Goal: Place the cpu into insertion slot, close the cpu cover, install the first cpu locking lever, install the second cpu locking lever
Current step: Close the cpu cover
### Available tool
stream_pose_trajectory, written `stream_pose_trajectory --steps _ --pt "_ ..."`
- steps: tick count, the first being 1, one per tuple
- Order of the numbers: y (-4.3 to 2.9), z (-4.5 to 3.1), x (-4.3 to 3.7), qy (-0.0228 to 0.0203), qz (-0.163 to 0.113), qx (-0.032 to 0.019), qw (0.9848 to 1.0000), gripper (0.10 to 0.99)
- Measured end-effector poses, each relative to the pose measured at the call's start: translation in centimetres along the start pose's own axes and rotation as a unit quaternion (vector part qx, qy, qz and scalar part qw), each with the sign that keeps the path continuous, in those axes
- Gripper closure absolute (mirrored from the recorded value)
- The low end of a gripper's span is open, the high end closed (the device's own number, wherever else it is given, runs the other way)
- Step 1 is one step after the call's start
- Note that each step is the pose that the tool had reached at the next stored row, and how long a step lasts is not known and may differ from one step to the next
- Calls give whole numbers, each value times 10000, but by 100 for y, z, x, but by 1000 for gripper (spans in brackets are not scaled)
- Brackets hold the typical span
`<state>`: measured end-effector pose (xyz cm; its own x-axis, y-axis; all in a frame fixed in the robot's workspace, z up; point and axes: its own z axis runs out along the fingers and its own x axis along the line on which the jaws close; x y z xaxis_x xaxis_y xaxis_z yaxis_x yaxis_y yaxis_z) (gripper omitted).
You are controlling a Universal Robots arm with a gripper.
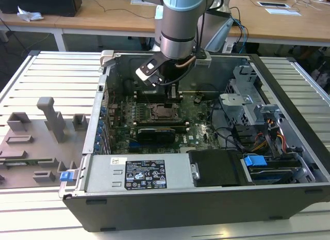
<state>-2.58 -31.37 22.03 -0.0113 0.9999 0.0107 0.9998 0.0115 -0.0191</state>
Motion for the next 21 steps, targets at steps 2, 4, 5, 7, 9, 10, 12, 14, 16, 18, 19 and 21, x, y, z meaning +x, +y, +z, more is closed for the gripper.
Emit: stream_pose_trajectory --steps 2,4,5,7,9,10,12,14,16,18,19,21 --pt "0 -11 0 0 0 0 10000 980" --pt "-1 -35 0 0 0 -1 10000 980" --pt "-1 -51 1 1 0 -1 10000 980" --pt "-1 -81 1 1 0 0 10000 980" --pt "-2 -114 2 1 0 -1 10000 980" --pt "-2 -130 2 1 0 0 10000 980" --pt "-3 -163 2 1 0 0 10000 980" --pt "-4 -200 2 1 0 -1 10000 980" --pt "-4 -233 3 1 0 -1 10000 980" --pt "-5 -287 3 1 0 -1 10000 980" --pt "-6 -320 3 1 0 0 10000 980" --pt "-7 -359 4 1 0 -1 10000 980"
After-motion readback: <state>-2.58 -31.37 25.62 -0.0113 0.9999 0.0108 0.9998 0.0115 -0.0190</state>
